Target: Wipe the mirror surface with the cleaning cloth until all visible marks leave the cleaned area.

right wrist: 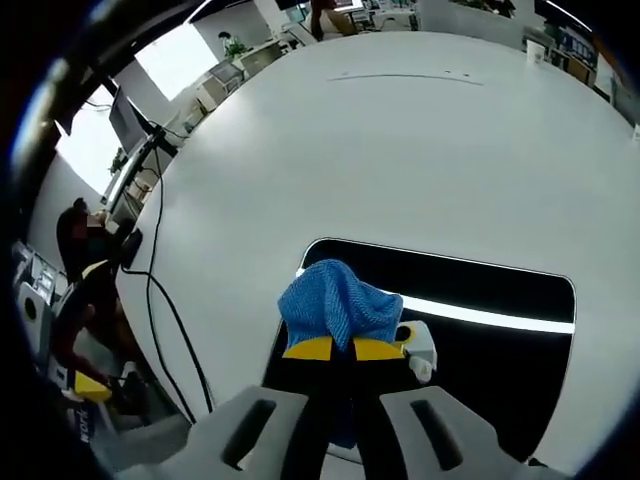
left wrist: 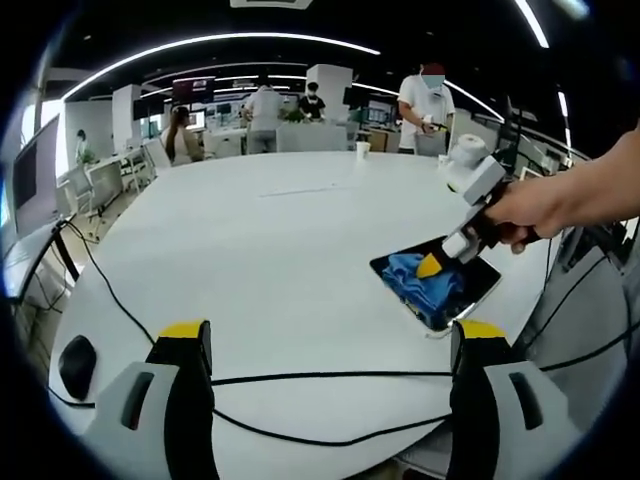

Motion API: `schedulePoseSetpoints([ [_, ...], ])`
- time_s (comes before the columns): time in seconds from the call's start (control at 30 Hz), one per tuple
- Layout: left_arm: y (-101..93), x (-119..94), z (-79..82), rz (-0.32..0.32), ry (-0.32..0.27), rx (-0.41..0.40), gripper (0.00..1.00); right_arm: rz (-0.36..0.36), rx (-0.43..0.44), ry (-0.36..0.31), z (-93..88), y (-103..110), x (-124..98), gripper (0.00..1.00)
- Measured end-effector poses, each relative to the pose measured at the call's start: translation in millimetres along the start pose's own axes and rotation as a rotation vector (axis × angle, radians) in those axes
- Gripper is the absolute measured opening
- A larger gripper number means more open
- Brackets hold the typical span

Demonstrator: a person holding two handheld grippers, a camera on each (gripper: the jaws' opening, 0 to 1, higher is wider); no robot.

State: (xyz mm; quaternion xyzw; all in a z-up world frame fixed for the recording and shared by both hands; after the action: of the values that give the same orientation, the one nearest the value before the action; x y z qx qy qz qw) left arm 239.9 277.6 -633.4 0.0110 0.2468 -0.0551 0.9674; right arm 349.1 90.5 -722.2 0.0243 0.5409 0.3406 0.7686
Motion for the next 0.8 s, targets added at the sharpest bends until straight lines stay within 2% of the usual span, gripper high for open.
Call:
schedulePoseSetpoints([
  [0.63,-13.5,-7,2.3,0.024,-0.005,0.024,0.99,-0.011,0.000,-0.010,-8.4,-36,-23,0.00],
  [0.8,-20.1,-9,4.3,0.004,-0.003,0.028,0.99,-0.011,0.001,-0.017,-12.4,-44,-32,0.00],
])
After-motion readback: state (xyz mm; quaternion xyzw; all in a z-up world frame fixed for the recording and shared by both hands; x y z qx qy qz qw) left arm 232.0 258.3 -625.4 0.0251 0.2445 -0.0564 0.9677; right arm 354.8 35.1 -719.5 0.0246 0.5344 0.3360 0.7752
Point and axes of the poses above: the point that each gripper's makers call its tool centre point, and the gripper's own axes: x roughly forward along the fingers, y roughly to its left, z roughly out of its top, the point moved 2 cm from there along -x, roughly backward along the fingers, and after that the axes turned 9 degrees about z, right-handed, at the moved point
